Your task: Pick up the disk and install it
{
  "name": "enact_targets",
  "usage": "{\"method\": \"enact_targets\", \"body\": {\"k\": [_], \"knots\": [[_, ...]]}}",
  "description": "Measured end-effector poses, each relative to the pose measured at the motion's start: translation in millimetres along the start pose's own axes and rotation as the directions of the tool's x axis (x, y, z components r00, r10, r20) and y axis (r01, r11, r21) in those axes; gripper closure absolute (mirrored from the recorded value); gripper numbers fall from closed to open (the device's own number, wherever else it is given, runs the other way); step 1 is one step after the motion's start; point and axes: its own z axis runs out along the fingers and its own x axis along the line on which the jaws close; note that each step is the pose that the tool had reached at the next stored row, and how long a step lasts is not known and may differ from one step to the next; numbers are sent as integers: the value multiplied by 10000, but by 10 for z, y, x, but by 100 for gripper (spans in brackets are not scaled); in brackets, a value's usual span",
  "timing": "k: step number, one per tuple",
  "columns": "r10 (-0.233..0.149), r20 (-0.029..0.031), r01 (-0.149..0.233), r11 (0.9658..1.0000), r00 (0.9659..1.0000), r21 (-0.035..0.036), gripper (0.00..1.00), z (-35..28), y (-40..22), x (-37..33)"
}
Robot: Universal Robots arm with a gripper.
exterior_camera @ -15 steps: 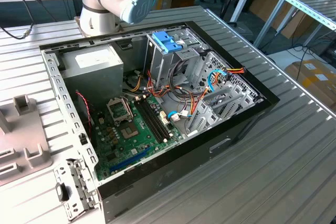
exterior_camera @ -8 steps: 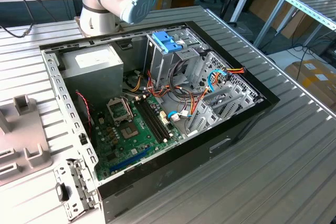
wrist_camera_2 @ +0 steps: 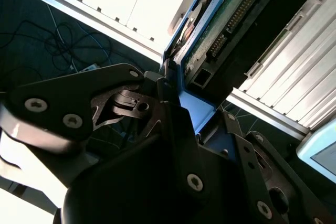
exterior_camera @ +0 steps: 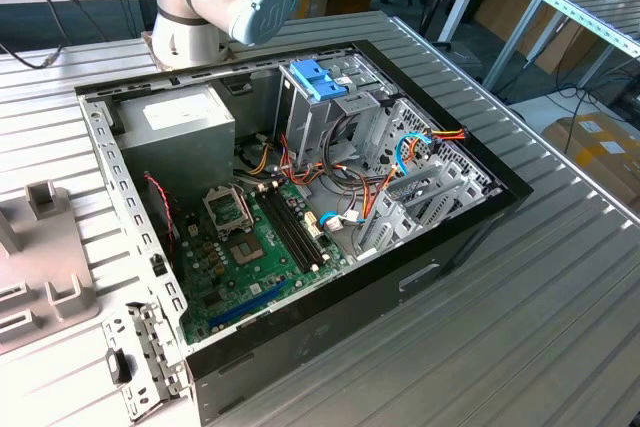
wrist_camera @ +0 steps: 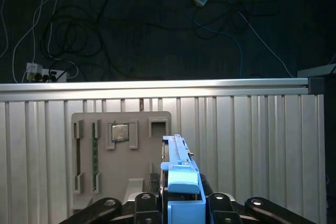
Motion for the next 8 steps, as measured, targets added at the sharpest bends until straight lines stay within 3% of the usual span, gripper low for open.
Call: {"method": "enact_targets", "body": {"k": [8], "knots": [[-1, 22, 1, 10000, 10000, -1, 63, -87, 0, -4]]}}
